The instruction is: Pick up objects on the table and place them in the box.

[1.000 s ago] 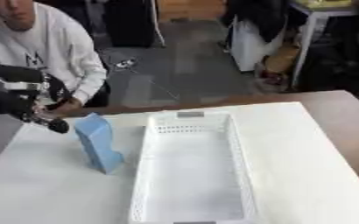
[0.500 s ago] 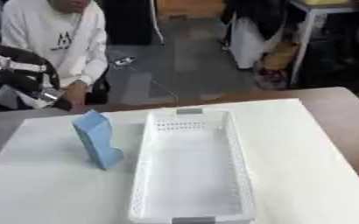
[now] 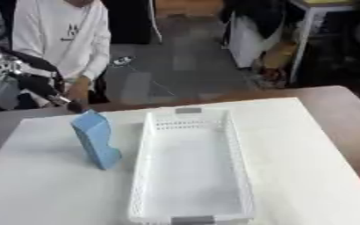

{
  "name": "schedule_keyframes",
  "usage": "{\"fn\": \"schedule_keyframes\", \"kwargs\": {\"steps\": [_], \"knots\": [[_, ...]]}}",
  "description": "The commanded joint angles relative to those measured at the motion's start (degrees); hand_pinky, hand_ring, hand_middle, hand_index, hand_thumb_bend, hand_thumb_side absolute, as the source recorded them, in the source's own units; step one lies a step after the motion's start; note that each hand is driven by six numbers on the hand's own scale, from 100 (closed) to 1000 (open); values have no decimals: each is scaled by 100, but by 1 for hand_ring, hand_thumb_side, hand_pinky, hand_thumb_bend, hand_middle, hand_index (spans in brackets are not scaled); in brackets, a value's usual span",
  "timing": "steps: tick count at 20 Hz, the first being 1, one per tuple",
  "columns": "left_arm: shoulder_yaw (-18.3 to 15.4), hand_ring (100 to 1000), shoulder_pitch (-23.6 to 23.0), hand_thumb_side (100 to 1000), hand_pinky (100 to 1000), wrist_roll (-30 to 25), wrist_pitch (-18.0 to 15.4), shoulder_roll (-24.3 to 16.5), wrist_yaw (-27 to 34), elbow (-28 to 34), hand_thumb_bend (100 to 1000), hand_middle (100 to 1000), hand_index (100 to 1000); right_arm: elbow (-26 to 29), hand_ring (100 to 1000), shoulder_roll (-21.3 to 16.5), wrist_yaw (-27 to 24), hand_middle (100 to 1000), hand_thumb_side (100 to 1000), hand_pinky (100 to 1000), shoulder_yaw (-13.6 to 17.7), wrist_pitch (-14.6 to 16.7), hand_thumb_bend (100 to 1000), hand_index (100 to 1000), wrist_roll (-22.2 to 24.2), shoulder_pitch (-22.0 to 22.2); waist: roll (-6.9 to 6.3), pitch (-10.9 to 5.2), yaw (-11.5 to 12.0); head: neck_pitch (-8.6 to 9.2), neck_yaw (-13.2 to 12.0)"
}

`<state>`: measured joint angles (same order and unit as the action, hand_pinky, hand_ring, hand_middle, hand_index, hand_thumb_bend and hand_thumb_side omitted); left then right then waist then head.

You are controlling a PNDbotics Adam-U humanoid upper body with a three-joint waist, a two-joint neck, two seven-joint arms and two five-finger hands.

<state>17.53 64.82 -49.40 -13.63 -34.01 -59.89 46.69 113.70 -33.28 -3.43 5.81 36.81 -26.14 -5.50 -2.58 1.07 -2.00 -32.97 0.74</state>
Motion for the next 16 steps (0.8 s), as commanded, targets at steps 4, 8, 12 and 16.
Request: {"fn": "schedule_keyframes", "kwargs": {"steps": [4,8,12,16], "knots": [[-144,677,208,1000,375,-257,-392,100,-405,-250,910,785,770,89,328,-145,-86,515,856,143,58,-59,100,587,-156,-131,3,-80,-43,58,-20],[-161,682,196,1000,381,-257,-452,168,-570,-376,905,789,772,89,329,-141,-264,503,858,165,143,-75,100,581,-715,-171,-2,-78,-78,120,11],[-173,685,197,1000,387,-257,-498,242,-753,-494,907,793,774,89,328,-151,-284,502,862,164,130,-141,100,578,-1093,-195,-3,-71,-102,194,-10],[-172,686,213,1000,392,-257,-580,344,-925,-636,914,796,774,89,327,-147,-247,502,861,163,92,-182,100,578,-1174,-214,-2,-67,-120,222,-42]]}}
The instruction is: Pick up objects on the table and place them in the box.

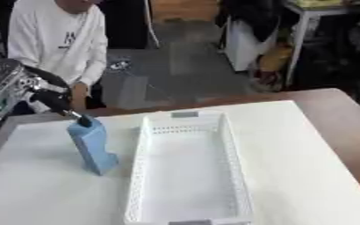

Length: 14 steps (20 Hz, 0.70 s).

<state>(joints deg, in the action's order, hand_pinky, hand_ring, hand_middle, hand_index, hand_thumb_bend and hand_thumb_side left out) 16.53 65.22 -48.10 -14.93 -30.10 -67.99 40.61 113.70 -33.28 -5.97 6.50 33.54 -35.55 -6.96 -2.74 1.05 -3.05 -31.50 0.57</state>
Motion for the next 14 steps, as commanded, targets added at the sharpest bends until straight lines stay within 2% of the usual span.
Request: {"fn": "schedule_keyframes", "kwargs": {"steps": [1,8,10,14], "knots": [[-64,687,181,1000,395,-386,-486,-16,-157,-74,912,797,774,89,326,-147,10,502,862,162,15,135,100,578,-236,-72,14,-65,-19,74,-33],[-16,672,279,1000,399,-386,-771,178,-576,-360,911,792,766,89,326,-152,-28,503,861,160,-21,70,100,578,-194,-103,7,-79,-71,29,-103],[-31,640,291,1000,381,-386,-825,219,-679,-407,903,771,750,89,326,-158,-51,503,861,160,-26,54,100,579,-177,-124,3,-85,-95,32,-114],[-49,633,276,1000,378,-386,-892,259,-831,-471,908,768,750,89,326,-167,-119,502,860,163,-12,12,100,578,-178,-186,-15,-100,-151,30,-225]]}}
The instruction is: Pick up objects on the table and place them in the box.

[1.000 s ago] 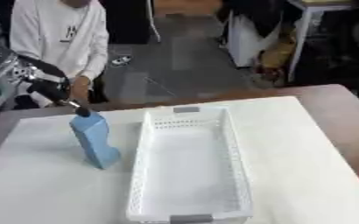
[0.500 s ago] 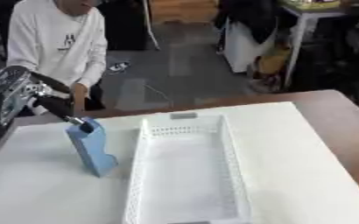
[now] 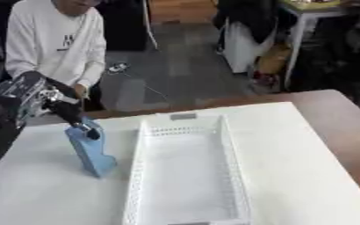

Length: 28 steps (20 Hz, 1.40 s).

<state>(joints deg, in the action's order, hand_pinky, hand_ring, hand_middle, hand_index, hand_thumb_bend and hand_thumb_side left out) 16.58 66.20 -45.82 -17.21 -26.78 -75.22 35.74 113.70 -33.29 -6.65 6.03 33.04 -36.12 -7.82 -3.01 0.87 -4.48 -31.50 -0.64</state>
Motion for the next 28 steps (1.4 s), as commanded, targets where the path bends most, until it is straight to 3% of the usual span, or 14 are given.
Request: {"fn": "schedule_keyframes", "kwargs": {"steps": [1,3,4,5,21,25,27,28], "knots": [[-59,632,173,1000,379,-615,-675,-69,-136,4,916,769,750,89,327,-168,-64,502,860,165,42,52,100,578,-127,-111,8,-85,-19,21,-121],[-63,630,159,1000,376,-615,-693,-66,-196,-18,944,764,747,89,327,-176,-97,502,860,167,51,26,100,578,-147,-147,-6,-93,-51,-6,-162],[-69,631,152,1000,377,-615,-696,-68,-219,-23,942,763,746,89,327,-180,-112,500,790,167,56,18,100,578,-154,-168,-13,-96,-69,-14,-183],[-74,632,147,1000,379,-615,-692,-70,-239,-28,942,765,746,89,328,-183,-124,502,860,171,60,12,100,578,-158,-182,-18,-97,-80,-17,-195],[-106,644,65,1000,400,-615,-679,-84,-873,-155,914,775,747,89,329,-199,-242,501,861,176,100,-55,100,578,-219,-332,-79,-86,-165,13,-242],[-125,602,22,1000,378,-615,-699,-40,-1005,-250,926,771,746,89,329,-195,-250,501,861,176,103,-59,100,578,-216,-331,-74,-87,-174,-2,-250],[-133,598,-23,1000,375,-613,-719,-8,-1053,-294,915,774,752,89,329,-191,-259,501,861,177,103,-62,100,578,-214,-341,-74,-85,-186,2,-256],[-143,591,-54,1000,367,-605,-733,11,-1057,-316,821,770,754,89,329,-191,-265,501,861,177,103,-61,100,578,-213,-350,-73,-81,-192,9,-259]]}}
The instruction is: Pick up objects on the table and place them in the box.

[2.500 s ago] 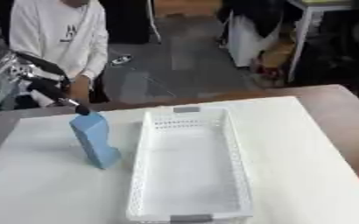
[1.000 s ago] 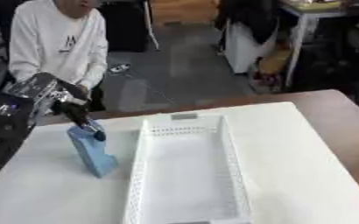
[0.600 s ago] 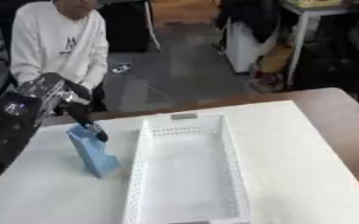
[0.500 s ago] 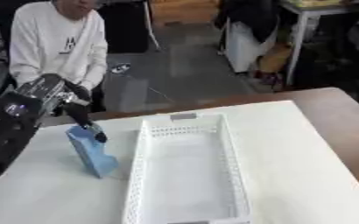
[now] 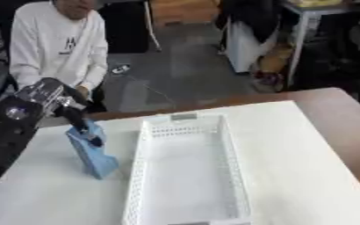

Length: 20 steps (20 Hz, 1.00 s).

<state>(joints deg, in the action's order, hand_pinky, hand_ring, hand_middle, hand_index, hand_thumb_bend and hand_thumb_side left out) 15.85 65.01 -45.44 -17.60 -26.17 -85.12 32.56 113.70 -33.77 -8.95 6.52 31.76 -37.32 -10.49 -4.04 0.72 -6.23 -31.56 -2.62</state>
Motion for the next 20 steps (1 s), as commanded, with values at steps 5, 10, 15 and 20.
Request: {"fn": "schedule_keyframes", "kwargs": {"steps": [5,10,15,20], "knots": [[-82,377,-2,769,120,-219,-645,-56,-1,89,100,410,498,89,328,-146,-62,499,864,177,54,78,100,577,-79,-103,24,-56,-29,20,-66],[48,141,20,762,100,515,-781,-162,-147,397,101,188,419,89,328,-150,-67,497,866,176,51,86,100,576,-64,-87,23,-59,-18,0,-81],[-18,123,103,785,100,1068,-812,-282,-138,635,115,186,416,89,328,-150,-61,497,866,175,52,91,100,576,-59,-64,29,-64,5,3,-85],[-27,100,258,829,100,1476,-717,-428,147,1056,130,182,415,89,328,-150,-51,497,866,174,49,99,100,576,-63,-38,33,-69,30,-49,-105]]}}
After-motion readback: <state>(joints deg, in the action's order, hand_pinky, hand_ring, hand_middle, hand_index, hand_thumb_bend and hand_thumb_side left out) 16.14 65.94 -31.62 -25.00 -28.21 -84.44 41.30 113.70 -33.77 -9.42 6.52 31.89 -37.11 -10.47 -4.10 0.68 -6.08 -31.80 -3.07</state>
